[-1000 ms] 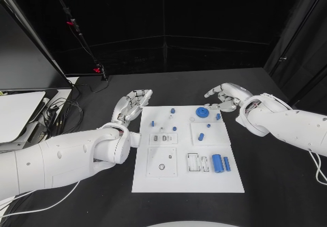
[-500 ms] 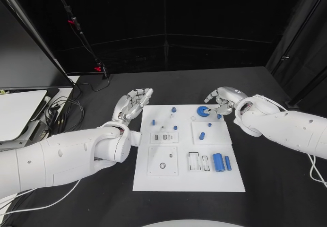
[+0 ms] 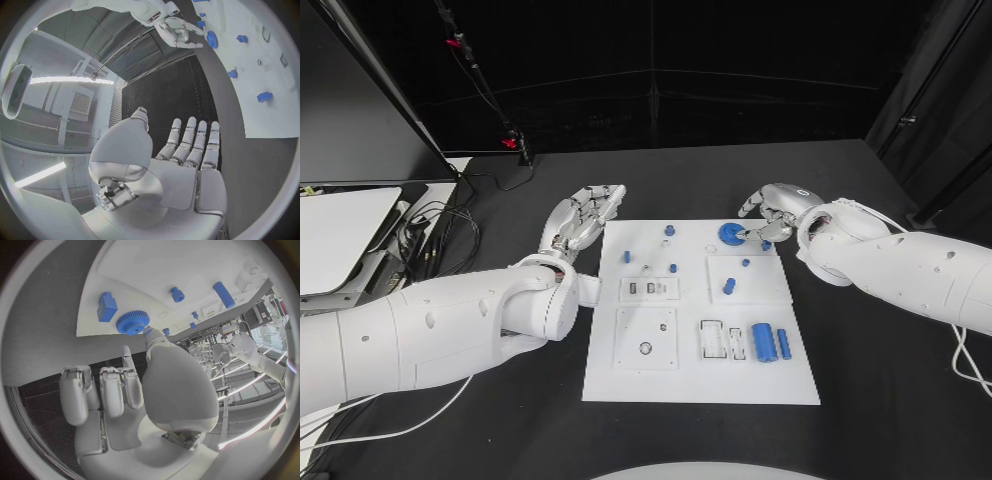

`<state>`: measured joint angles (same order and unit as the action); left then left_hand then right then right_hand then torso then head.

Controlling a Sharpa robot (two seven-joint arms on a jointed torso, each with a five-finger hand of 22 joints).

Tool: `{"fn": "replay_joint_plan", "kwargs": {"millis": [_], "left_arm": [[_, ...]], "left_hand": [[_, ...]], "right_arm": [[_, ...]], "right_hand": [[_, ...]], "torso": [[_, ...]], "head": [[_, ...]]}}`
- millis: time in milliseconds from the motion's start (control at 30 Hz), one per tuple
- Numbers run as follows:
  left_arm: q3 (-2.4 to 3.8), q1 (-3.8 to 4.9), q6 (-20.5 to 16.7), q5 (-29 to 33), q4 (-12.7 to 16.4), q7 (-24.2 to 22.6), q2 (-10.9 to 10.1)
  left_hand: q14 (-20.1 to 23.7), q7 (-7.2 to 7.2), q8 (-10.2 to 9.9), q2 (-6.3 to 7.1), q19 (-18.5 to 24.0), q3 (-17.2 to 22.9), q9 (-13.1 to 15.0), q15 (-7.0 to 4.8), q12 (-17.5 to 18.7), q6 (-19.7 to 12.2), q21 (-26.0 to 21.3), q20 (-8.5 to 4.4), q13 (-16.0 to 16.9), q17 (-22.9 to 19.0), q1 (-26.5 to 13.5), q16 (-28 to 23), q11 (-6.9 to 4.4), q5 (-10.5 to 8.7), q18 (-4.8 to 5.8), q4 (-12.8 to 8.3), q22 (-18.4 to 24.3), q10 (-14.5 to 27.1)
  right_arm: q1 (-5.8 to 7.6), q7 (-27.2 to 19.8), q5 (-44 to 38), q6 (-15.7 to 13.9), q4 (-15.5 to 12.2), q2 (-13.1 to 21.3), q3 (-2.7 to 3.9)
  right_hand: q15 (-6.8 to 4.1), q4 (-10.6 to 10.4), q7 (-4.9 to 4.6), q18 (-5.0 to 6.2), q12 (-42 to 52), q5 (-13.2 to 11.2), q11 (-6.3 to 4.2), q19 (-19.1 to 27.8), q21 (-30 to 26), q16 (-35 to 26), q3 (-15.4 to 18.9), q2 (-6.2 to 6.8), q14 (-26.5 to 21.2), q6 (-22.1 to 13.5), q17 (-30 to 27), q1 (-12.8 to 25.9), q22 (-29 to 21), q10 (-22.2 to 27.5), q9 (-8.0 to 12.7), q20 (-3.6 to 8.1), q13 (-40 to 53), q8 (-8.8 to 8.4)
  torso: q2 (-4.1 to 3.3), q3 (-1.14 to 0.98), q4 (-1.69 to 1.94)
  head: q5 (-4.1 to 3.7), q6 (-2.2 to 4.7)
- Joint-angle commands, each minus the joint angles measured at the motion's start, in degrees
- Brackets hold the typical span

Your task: Assemble the parts on the task board

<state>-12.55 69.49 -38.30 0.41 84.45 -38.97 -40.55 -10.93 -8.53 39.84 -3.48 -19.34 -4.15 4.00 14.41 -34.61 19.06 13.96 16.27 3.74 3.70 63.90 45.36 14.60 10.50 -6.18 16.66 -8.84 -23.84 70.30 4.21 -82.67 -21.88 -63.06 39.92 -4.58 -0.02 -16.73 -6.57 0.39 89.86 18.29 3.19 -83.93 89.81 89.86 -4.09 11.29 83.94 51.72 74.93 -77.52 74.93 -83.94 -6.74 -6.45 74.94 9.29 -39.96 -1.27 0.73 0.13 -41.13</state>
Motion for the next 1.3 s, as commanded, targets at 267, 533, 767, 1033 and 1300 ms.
{"fn": "replay_joint_plan", "kwargs": {"millis": [267, 533, 767, 1033, 1300], "left_arm": [[0.06, 0.1, 0.48, -0.37, 0.06, -16.76, -0.09], [0.06, 0.1, 0.48, -0.37, 0.05, -16.73, -0.08], [0.06, 0.1, 0.45, -0.37, 0.14, -16.88, -0.14], [0.06, 0.1, 0.45, -0.37, 0.14, -16.83, -0.24], [0.06, 0.1, 0.53, -0.37, 0.12, -16.79, -0.24]], "left_hand": [[-0.37, -8.28, 0.39, 0.05, -0.23, -0.35, -0.07, -0.03, -0.36, 0.43, 0.22, 0.18, 0.01, 0.04, 0.67, 0.19, 0.09, 0.18, 0.05, 0.01, -0.09, -0.34], [-0.37, -8.28, 0.39, 0.05, -0.23, -0.35, -0.07, -0.03, -0.36, 0.43, 0.22, 0.18, 0.01, 0.04, 0.67, 0.19, 0.09, 0.18, 0.05, 0.01, -0.09, -0.34], [-0.46, -8.28, 0.4, -0.03, -0.17, -0.48, -0.08, -0.03, -0.41, 0.5, 0.23, 0.18, 0.01, 0.03, 0.76, 0.21, 0.09, 0.29, 0.05, 0.03, -0.08, -0.4], [-0.46, -8.28, 0.4, -0.04, -0.2, -0.49, -0.09, -0.03, -0.42, 0.5, 0.26, 0.18, 0.01, 0.03, 0.77, 0.21, 0.08, 0.3, 0.05, 0.03, -0.09, -0.41], [-0.47, -8.28, 0.4, -0.05, -0.19, -0.5, -0.09, -0.03, -0.42, 0.5, 0.26, 0.18, 0.01, 0.03, 0.77, 0.21, 0.08, 0.31, 0.05, 0.03, -0.09, -0.41]], "right_arm": [[0.08, 1.63, -0.95, 2.53, 0.9, -1.5, 0.03], [0.06, 1.85, -0.96, 3.29, 1.02, -2.05, 0.03], [0.05, 2.55, -0.96, 4.32, 1.15, -2.31, 0.03], [-0.02, 3.21, -0.96, 4.82, 1.59, -2.7, 0.04], [-0.24, 3.55, -0.96, 5.1, 2.32, -3.51, 0.04]], "right_hand": [[0.26, 0.01, 0.29, -0.39, 0.14, -0.75, -0.08, -6.07, 0.19, 0.14, -0.34, -0.03, 6.06, 0.67, 15.07, -0.89, 15.07, -6.06, -0.1, -0.23, 15.06, -0.18], [0.08, 0.03, 0.71, -0.39, 0.14, -0.97, -0.44, -6.07, 0.19, 0.14, -0.4, -0.15, 6.06, 0.77, 15.07, -1.14, 15.07, -6.06, -0.06, -0.17, 15.06, -0.3], [-0.21, 0.0, 1.19, -0.39, 0.14, -1.24, -0.9, -6.07, 0.19, 0.14, -0.63, -0.6, 6.06, 1.32, 15.07, -1.37, 15.07, -6.06, -0.08, 0.0, 15.06, -0.28], [-0.42, 0.04, 1.34, -0.39, 0.14, -1.35, -1.11, -6.07, 0.19, 0.14, -0.8, -1.0, 6.06, 1.48, 15.07, -1.34, 15.07, -6.06, -0.02, 0.13, 15.06, -0.43], [-0.57, 0.03, 1.23, -0.39, 0.14, -1.44, -1.08, -6.07, 0.19, 0.14, -0.88, -1.24, 6.06, 1.25, 15.07, -1.13, 15.07, -6.06, 0.12, 0.27, 15.06, -0.78]], "torso": [[0.02, 0.0, -0.14], [0.02, -0.05, -0.03], [-0.05, -0.03, -0.02], [-0.02, -0.05, 0.02], [0.03, -0.01, -0.04]], "head": [[0.43, -0.42], [0.51, -0.89], [0.52, -0.79], [0.44, -1.0], [0.5, -0.92]]}}
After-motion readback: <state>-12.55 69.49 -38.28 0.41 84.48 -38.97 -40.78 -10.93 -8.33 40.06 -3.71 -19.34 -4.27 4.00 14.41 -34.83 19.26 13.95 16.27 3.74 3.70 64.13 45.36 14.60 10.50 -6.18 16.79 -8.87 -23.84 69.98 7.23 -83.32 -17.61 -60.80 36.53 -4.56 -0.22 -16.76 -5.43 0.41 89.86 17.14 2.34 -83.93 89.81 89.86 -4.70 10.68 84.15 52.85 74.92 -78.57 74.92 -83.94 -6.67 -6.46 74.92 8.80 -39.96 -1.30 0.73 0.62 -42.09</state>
